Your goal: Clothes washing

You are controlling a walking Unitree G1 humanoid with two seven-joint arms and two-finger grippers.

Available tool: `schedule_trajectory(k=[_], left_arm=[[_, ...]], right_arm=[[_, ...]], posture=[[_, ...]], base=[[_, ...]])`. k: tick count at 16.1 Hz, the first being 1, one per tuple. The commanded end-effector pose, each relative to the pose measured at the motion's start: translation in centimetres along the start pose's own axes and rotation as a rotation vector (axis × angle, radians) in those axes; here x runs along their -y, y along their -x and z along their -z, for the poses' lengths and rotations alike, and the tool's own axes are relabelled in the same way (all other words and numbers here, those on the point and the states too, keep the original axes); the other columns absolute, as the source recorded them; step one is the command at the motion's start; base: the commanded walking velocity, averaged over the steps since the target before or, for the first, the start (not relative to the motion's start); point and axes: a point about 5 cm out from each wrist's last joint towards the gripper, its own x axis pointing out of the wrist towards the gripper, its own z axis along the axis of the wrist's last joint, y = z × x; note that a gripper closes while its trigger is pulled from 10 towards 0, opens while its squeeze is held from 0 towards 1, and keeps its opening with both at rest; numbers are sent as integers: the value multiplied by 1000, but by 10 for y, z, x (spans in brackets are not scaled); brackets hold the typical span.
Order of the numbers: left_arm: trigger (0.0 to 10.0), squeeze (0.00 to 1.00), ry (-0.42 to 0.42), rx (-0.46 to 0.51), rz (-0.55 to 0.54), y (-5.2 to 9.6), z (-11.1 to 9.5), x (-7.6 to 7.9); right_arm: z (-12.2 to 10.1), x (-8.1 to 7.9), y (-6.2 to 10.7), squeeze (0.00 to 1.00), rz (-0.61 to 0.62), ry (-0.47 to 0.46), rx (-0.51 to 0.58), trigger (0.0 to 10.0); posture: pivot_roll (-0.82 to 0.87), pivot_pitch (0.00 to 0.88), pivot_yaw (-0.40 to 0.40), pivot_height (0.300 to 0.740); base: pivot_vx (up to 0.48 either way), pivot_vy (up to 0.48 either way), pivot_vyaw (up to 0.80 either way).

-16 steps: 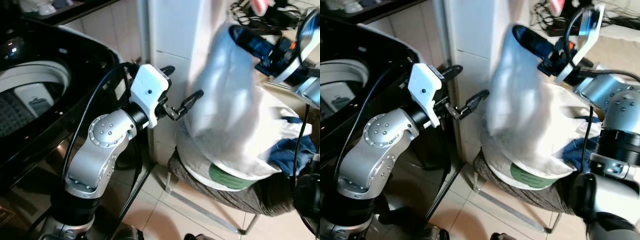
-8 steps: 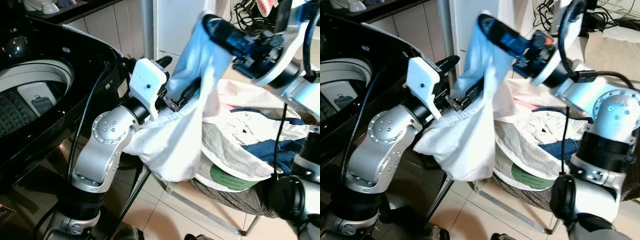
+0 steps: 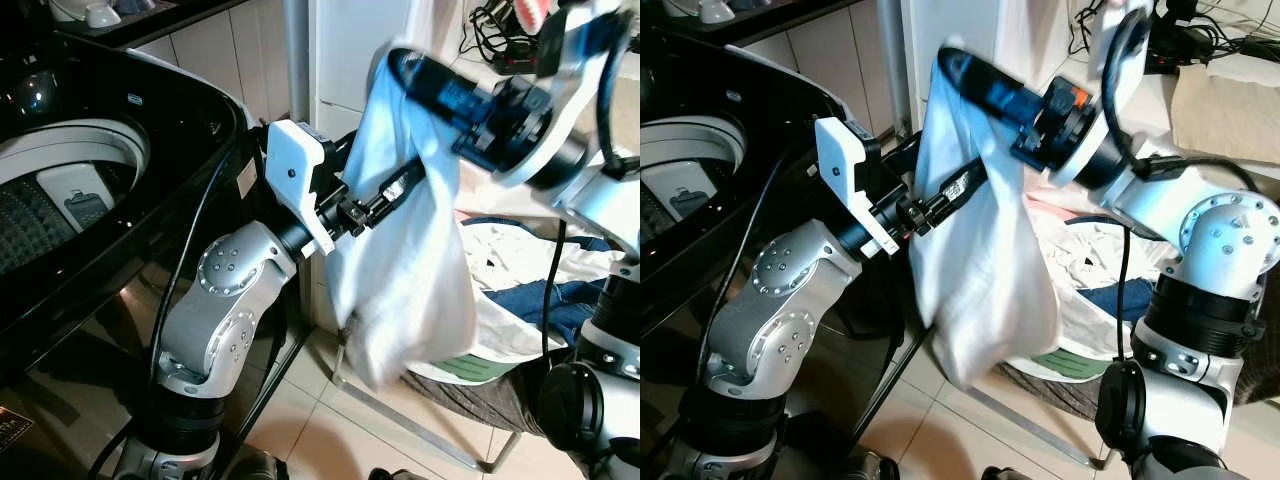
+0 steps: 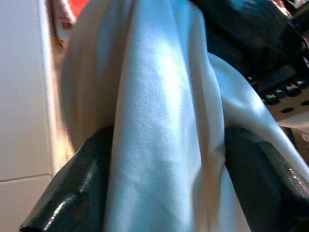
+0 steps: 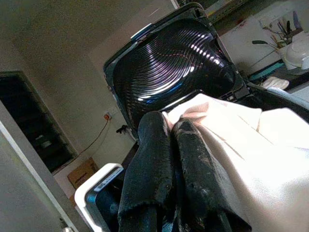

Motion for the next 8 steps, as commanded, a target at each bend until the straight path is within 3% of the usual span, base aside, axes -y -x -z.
schedule_trajectory(k=[1, 8], left_arm=[[0, 0, 6, 6, 20, 1, -2, 3], [0, 0, -15, -68, -48, 3, 3, -5]], right_arm=[[-1, -9, -3, 0, -38, 27, -12, 0], [3, -11, -3, 0, -30, 28, -18, 0]], posture=[[-32, 16, -3, 740], [-34, 0, -1, 740]], base=[[0, 0, 0], [0, 0, 0]])
